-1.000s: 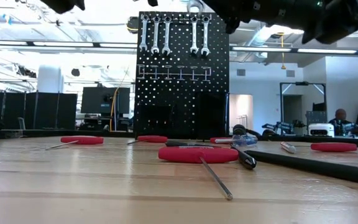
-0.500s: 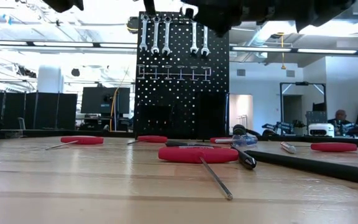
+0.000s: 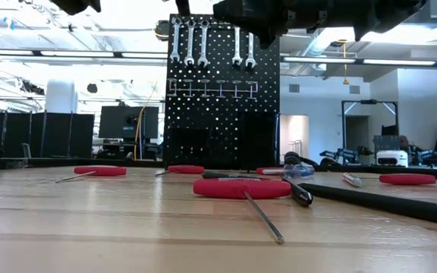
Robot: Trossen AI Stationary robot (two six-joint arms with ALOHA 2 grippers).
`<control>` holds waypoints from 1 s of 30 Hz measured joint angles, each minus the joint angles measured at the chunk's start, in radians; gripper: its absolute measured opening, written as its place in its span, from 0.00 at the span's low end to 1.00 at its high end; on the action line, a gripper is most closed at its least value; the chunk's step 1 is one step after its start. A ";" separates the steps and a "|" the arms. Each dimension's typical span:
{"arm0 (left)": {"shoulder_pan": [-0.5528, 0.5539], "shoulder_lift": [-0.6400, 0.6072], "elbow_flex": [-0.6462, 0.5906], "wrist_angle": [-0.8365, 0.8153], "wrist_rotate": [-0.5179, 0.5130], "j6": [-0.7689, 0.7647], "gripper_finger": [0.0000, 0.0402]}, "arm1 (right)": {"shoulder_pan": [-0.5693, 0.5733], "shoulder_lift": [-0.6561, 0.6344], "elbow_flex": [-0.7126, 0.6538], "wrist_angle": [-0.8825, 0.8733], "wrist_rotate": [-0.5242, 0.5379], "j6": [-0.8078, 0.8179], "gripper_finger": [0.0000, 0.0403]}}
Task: Hang tools onto peg board
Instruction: Hang the wrench on the peg board
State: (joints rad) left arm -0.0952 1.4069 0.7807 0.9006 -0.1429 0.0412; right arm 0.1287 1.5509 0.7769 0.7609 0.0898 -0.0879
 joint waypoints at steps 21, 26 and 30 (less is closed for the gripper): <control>0.028 0.001 0.000 -0.071 0.087 0.059 0.32 | -0.010 0.000 0.000 0.102 -0.015 0.078 0.05; 0.028 0.001 0.000 -0.075 0.087 0.055 0.23 | -0.011 0.001 0.000 0.107 -0.013 0.079 0.05; 0.030 0.025 0.000 -0.055 0.095 0.043 0.21 | -0.011 0.001 0.000 0.109 -0.012 0.080 0.06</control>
State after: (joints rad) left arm -0.0654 1.4321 0.7807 0.8460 -0.0478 0.0843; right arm 0.1181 1.5518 0.7769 0.8700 0.0774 -0.0077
